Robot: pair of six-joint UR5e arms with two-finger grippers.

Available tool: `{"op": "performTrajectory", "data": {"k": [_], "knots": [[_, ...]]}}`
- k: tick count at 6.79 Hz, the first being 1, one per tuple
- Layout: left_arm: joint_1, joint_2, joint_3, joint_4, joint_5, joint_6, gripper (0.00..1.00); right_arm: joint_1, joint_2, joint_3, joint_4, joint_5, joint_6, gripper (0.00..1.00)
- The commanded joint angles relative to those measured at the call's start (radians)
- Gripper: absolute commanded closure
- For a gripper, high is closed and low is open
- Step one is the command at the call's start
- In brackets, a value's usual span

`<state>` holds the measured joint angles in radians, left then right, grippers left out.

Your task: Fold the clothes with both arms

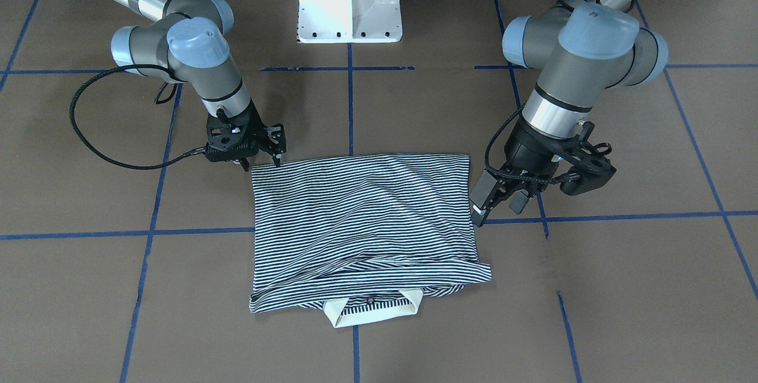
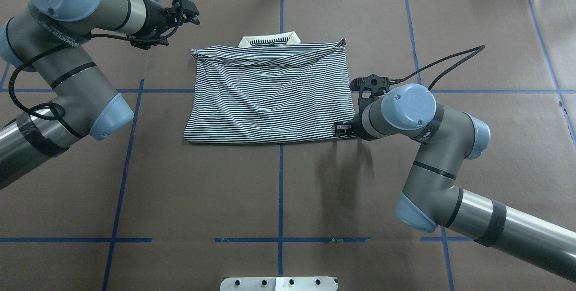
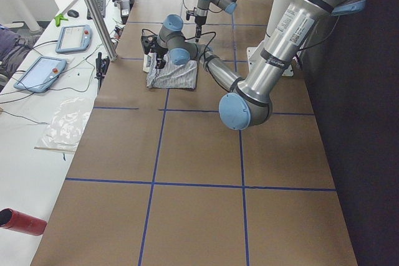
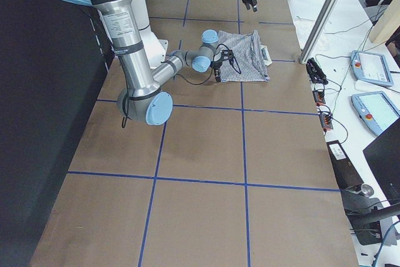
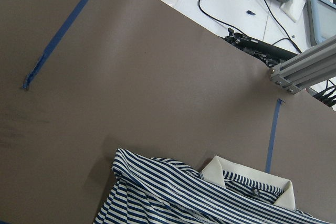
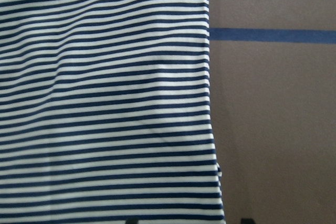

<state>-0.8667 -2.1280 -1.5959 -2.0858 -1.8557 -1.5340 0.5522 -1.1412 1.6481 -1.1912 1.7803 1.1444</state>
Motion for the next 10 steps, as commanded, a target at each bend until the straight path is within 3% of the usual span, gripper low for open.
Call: {"op": "performTrajectory", "data": {"k": [1,3,4,5,6,10], "knots": [[0.000,0.002,-0.002,0.001,0.000,0.000,0.00,0.005,0.011,-0.008,-0.016,-0.016,-0.012,0.30],[0.000,0.002,-0.007,0.001,0.000,0.000,0.00,0.005,0.011,-0.030,-0.015,-0.024,-0.012,0.30],[0.000,0.003,-0.007,0.001,0.000,0.000,0.00,0.005,0.012,-0.034,-0.015,-0.024,-0.012,0.43],[0.000,0.008,-0.006,0.001,0.001,0.000,0.00,0.005,0.012,-0.034,-0.015,-0.024,-0.012,0.79],[0.000,0.014,-0.006,0.000,0.001,0.000,0.00,0.006,0.011,-0.034,-0.015,-0.022,-0.012,1.00],[0.002,0.010,-0.007,0.000,0.003,-0.001,0.00,0.020,-0.011,0.002,-0.016,-0.013,-0.011,1.00]]}}
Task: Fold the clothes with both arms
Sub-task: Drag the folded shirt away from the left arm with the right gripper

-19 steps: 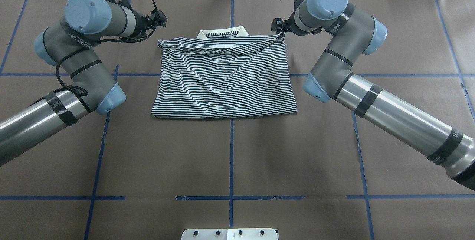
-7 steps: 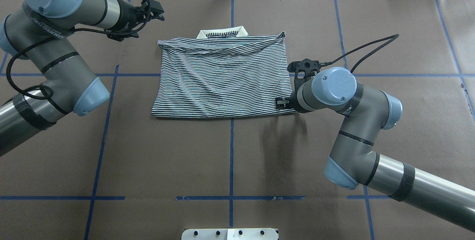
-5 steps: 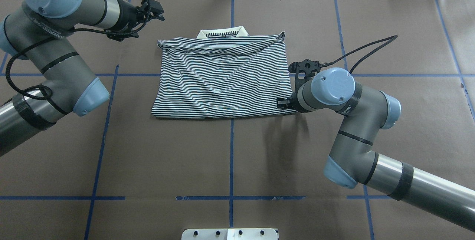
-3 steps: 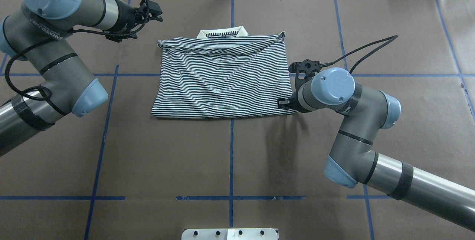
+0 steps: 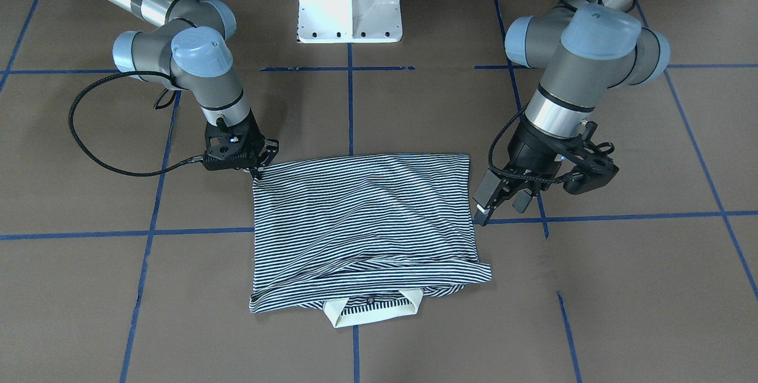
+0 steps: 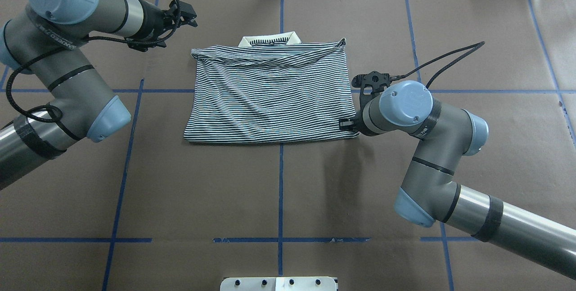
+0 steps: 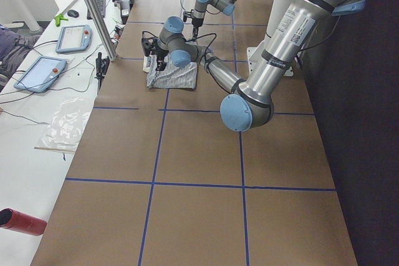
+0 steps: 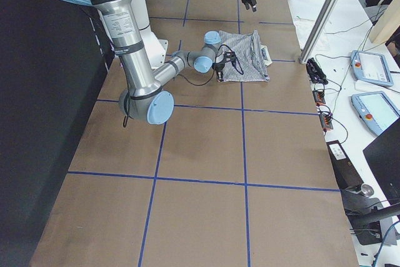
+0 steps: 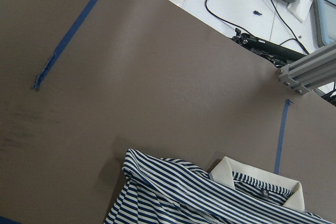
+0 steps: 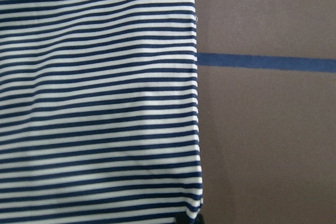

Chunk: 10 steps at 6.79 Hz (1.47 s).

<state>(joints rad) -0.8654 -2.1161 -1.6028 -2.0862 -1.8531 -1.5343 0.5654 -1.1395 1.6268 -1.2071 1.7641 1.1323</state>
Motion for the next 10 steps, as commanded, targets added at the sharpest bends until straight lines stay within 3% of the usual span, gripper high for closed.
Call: {"op": "performTrajectory", "data": {"k": [1,3,5,7,8,10], "knots": [[0.000,-0.008,-0.003,0.002,0.000,-0.001,0.00,0.005,-0.085,0.107,-0.002,0.008,0.015,1.00],[0.000,-0.010,-0.032,0.003,-0.003,-0.009,0.00,-0.085,-0.359,0.325,-0.009,0.015,0.017,1.00],[0.006,-0.009,-0.054,0.003,-0.006,-0.013,0.00,-0.203,-0.577,0.538,-0.008,0.117,0.090,1.00],[0.049,-0.001,-0.135,0.061,-0.002,-0.021,0.00,-0.394,-0.615,0.603,-0.006,0.110,0.295,1.00],[0.074,0.001,-0.164,0.072,-0.001,-0.024,0.00,-0.407,-0.614,0.616,-0.003,0.109,0.297,0.01],[0.243,0.040,-0.314,0.235,-0.002,-0.124,0.00,-0.377,-0.568,0.640,0.012,0.059,0.308,0.00]]}}
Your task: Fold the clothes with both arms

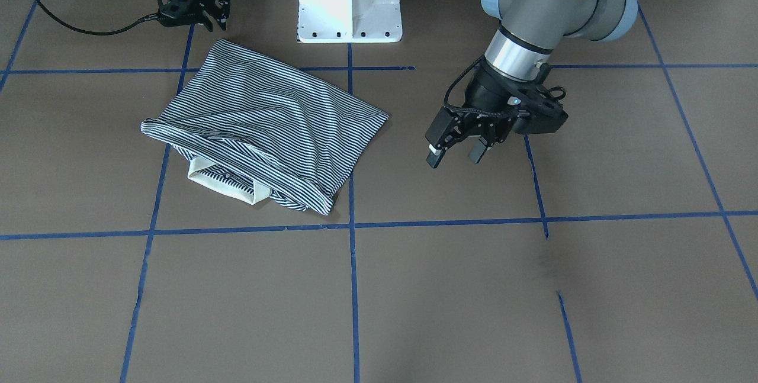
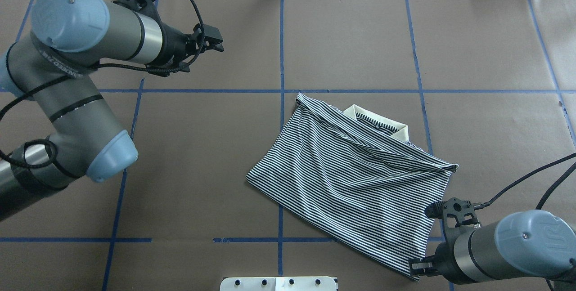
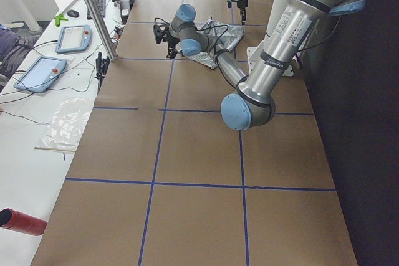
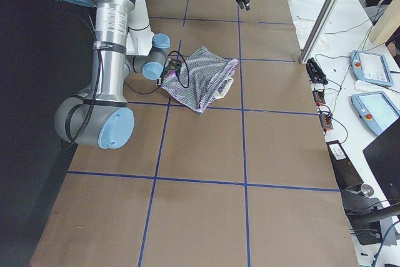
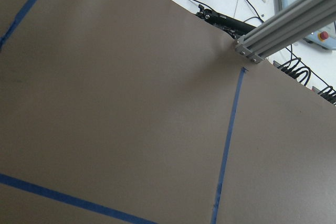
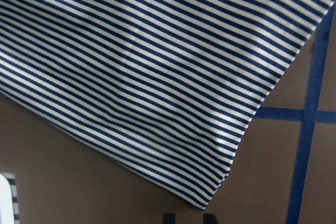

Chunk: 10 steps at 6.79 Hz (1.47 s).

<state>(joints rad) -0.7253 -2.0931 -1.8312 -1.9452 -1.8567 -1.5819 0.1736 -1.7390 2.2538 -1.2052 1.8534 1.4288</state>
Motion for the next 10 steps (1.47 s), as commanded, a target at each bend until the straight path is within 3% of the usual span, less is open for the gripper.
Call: {"op": "performTrajectory", "data": {"k": [1,3,4,5,6,10], "knots": [[0.215,0.010,-0.091,0.118,0.025,-0.248,0.00,0.080,0.100,-0.006,0.018,-0.037,0.012,0.00],[0.329,0.010,-0.071,0.152,0.143,-0.343,0.01,0.257,0.148,-0.023,0.000,-0.040,-0.005,0.00],[0.345,-0.013,-0.030,0.173,0.166,-0.389,0.02,0.309,0.186,-0.036,-0.051,-0.043,-0.144,0.00],[0.348,-0.051,0.002,0.220,0.200,-0.414,0.02,0.370,0.269,-0.036,-0.224,-0.028,-0.367,0.00],[0.351,-0.070,0.044,0.245,0.224,-0.414,0.02,0.391,0.354,-0.040,-0.358,-0.029,-0.439,0.00],[0.412,-0.094,0.142,0.247,0.274,-0.428,0.02,0.438,0.412,-0.079,-0.407,0.026,-0.432,0.00]]}}
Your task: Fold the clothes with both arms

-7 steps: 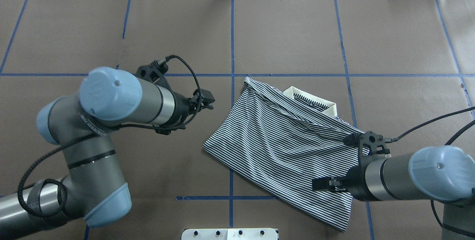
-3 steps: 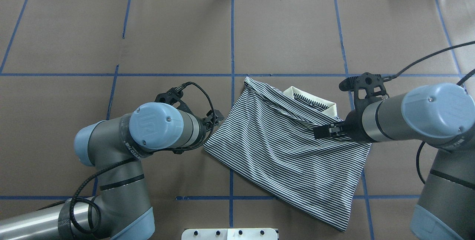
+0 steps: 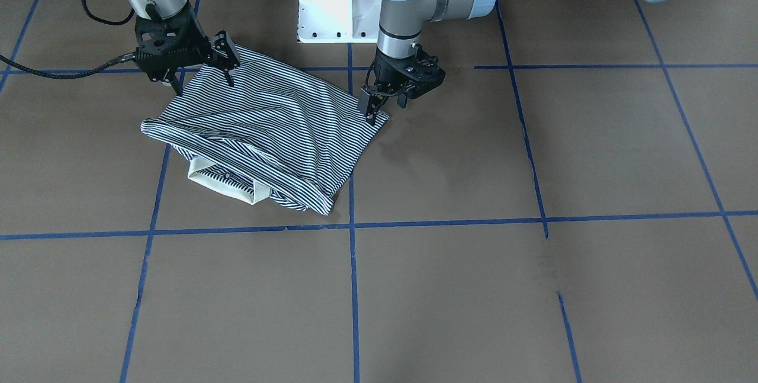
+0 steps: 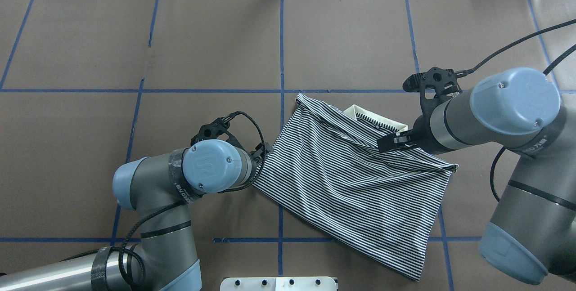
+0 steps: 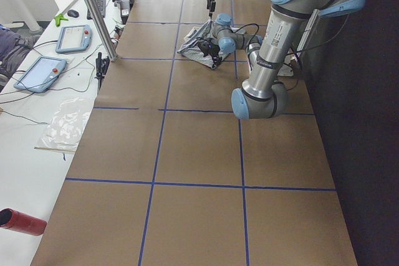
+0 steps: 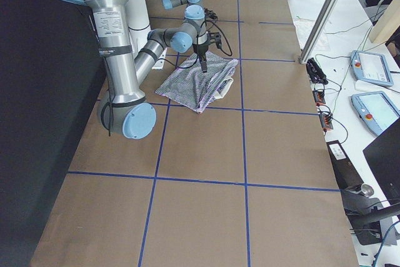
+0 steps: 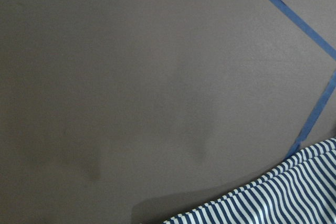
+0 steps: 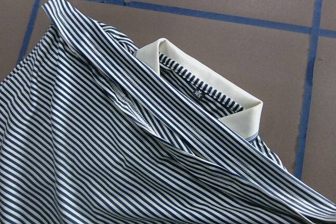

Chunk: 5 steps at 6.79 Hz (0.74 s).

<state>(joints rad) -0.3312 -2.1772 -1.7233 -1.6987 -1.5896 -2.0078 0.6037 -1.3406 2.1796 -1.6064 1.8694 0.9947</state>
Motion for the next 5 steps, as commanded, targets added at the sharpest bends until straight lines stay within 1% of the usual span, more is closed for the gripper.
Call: {"op": "performTrajectory", "data": {"k": [1,2,3,4,5], "knots": [[0.021,-0.010,0.037,0.001,0.007,-0.002,0.04,0.011,0.014,-0.004,-0.006,0.016,0.005,0.00],[0.021,-0.013,0.037,0.001,0.007,-0.002,0.09,0.016,0.014,-0.003,-0.006,0.026,0.007,0.00],[0.021,-0.018,0.037,0.001,0.005,-0.002,0.18,0.021,0.014,0.000,-0.006,0.037,0.010,0.00],[0.021,-0.023,0.037,0.001,0.005,-0.002,0.41,0.022,0.014,0.000,-0.006,0.039,0.012,0.00],[0.021,-0.023,0.039,-0.004,0.005,-0.002,0.67,0.022,0.014,0.000,-0.006,0.039,0.012,0.00]]}}
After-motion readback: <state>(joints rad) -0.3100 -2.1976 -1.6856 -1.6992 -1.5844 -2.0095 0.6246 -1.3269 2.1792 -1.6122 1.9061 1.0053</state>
